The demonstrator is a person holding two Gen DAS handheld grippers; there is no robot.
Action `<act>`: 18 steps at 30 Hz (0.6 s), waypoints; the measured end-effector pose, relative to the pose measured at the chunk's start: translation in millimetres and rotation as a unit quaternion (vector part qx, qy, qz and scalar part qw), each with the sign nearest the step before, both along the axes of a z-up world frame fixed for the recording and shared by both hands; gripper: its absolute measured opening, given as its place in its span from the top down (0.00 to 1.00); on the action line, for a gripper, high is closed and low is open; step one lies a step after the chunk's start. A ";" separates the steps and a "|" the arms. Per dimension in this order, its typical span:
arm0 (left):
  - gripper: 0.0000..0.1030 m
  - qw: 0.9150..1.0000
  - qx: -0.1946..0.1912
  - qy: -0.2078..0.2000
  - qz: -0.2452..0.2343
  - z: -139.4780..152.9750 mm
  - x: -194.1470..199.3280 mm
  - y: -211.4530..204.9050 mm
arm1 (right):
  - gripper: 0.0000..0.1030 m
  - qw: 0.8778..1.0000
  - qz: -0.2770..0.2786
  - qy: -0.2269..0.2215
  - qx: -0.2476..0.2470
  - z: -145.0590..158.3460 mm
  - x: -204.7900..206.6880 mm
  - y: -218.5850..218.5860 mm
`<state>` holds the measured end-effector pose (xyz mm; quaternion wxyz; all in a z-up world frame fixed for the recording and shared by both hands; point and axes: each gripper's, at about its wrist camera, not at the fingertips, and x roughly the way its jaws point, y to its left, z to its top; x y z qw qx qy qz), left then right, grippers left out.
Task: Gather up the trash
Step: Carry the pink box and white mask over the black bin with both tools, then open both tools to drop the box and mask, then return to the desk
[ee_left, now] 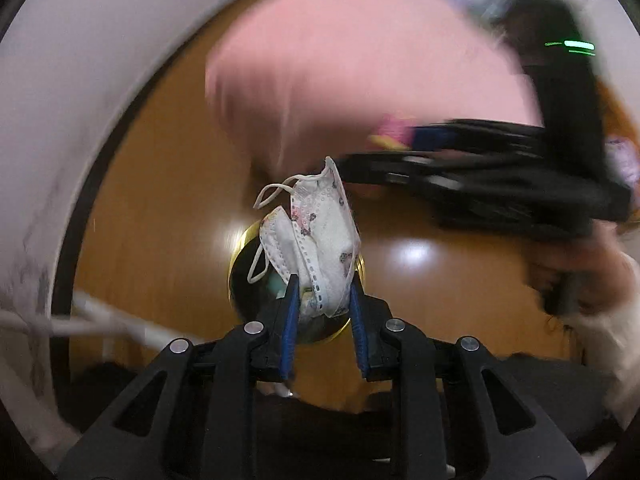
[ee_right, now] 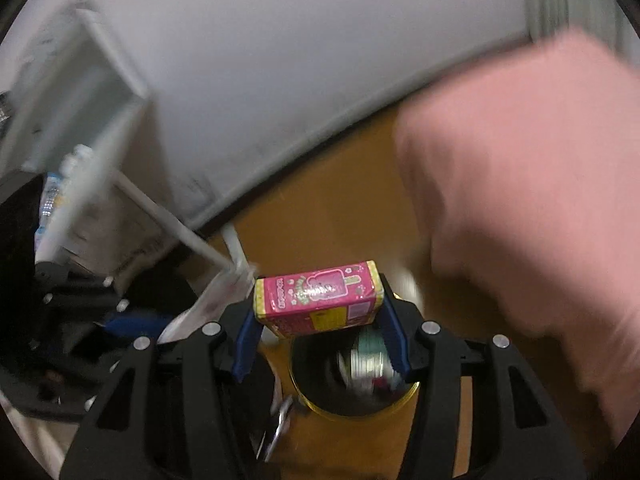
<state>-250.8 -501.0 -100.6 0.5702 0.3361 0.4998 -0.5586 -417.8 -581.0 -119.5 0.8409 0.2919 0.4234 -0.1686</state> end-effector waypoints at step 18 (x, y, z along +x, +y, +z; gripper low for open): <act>0.13 0.997 0.052 0.006 0.058 -86.1 -5.1 -40.5 | 0.17 0.970 -0.126 -0.019 0.205 -121.9 -38.8 -48.5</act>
